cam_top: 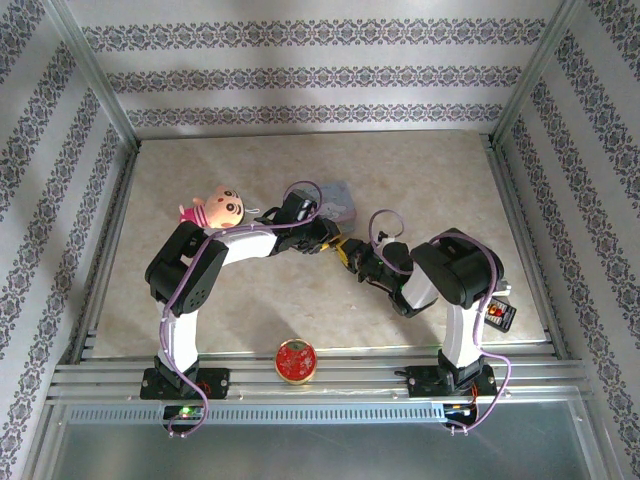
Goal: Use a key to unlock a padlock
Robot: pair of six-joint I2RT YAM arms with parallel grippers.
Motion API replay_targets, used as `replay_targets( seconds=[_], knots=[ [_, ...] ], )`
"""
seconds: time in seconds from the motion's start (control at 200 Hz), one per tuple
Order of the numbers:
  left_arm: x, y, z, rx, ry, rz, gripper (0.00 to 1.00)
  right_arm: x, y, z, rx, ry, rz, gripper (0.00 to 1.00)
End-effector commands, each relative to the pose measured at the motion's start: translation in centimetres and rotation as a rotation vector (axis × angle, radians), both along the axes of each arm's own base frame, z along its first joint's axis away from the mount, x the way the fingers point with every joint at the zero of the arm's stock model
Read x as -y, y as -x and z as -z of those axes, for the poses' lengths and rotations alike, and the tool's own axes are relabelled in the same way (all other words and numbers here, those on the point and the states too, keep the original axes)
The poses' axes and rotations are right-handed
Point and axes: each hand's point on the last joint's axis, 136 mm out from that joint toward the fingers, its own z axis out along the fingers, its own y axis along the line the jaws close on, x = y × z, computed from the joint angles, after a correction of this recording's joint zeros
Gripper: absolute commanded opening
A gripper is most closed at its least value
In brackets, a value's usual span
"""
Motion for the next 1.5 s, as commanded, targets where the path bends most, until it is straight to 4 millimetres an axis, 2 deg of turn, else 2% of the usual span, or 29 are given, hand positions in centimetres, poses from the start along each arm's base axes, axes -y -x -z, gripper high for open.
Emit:
replay_targets(
  seconds=[0.0, 0.105, 0.125, 0.29, 0.35, 0.365, 0.39, 0.43, 0.445, 0.53, 0.655, 0.825, 0.93, 1.06, 1.194, 1.494],
  knots=[
    [2.3, 1.9, -0.7, -0.073, 0.109, 0.061, 0.0, 0.6, 0.2, 0.9, 0.004, 0.051, 0.027, 0.22],
    [1.6, 1.7, -0.4, -0.083, 0.07, 0.038, 0.0, 0.8, 0.5, -0.4, 0.076, 0.097, 0.007, 0.33],
    [1.4, 1.7, -0.2, -0.088, 0.06, 0.033, 0.0, 1.2, 1.3, 0.3, 0.06, 0.122, 0.0, 0.35],
    [0.3, 1.8, 0.2, -0.114, -0.015, 0.015, 0.0, 2.6, 2.8, 0.7, 0.078, 0.301, -0.03, 0.39],
    [-0.1, 2.1, 0.5, -0.127, -0.055, 0.022, 0.0, 3.2, 3.2, 0.7, 0.091, 0.393, -0.044, 0.41],
    [-0.2, 2.1, 0.6, -0.131, -0.064, 0.023, 0.0, 3.4, 3.6, 1.3, 0.061, 0.424, -0.053, 0.41],
    [-0.3, 2.2, 0.6, -0.135, -0.076, 0.026, 0.0, 3.5, 3.6, 0.7, 0.085, 0.466, -0.058, 0.41],
    [-0.7, 2.4, 1.0, -0.147, -0.1, 0.026, 0.0, 4.2, 4.4, 1.3, 0.073, 0.578, -0.085, 0.41],
    [-0.8, 2.4, 1.1, -0.15, -0.107, 0.026, 0.0, 4.0, 3.9, 0.2, 0.104, 0.603, -0.085, 0.42],
    [-1.3, 2.8, 1.8, -0.168, -0.146, 0.035, 0.0, 4.6, 4.5, -1.2, 0.161, 0.791, -0.127, 0.42],
    [-1.3, 3.3, 2.5, -0.198, -0.165, 0.058, 0.0, 4.3, 4.4, -3.5, 0.299, 0.857, -0.173, 0.42],
    [-1.3, 3.5, 2.4, -0.2, -0.168, 0.073, 0.01, 3.5, 4.0, -2.8, 0.322, 0.823, -0.205, 0.42],
    [-1.0, 3.4, 2.2, -0.197, -0.151, 0.074, 0.03, 2.7, 3.5, -1.8, 0.31, 0.744, -0.202, 0.34],
    [-0.9, 3.4, 2.4, -0.202, -0.138, 0.064, 0.04, 1.4, 2.6, -1.9, 0.34, 0.625, -0.2, 0.31],
    [-0.8, 3.4, 2.5, -0.203, -0.129, 0.063, 0.04, 0.3, 2.0, -1.7, 0.353, 0.581, -0.22, 0.28],
    [-0.6, 3.3, 2.7, -0.204, -0.114, 0.061, 0.04, 0.4, 2.1, -1.7, 0.354, 0.575, -0.21, 0.28]
  ],
)
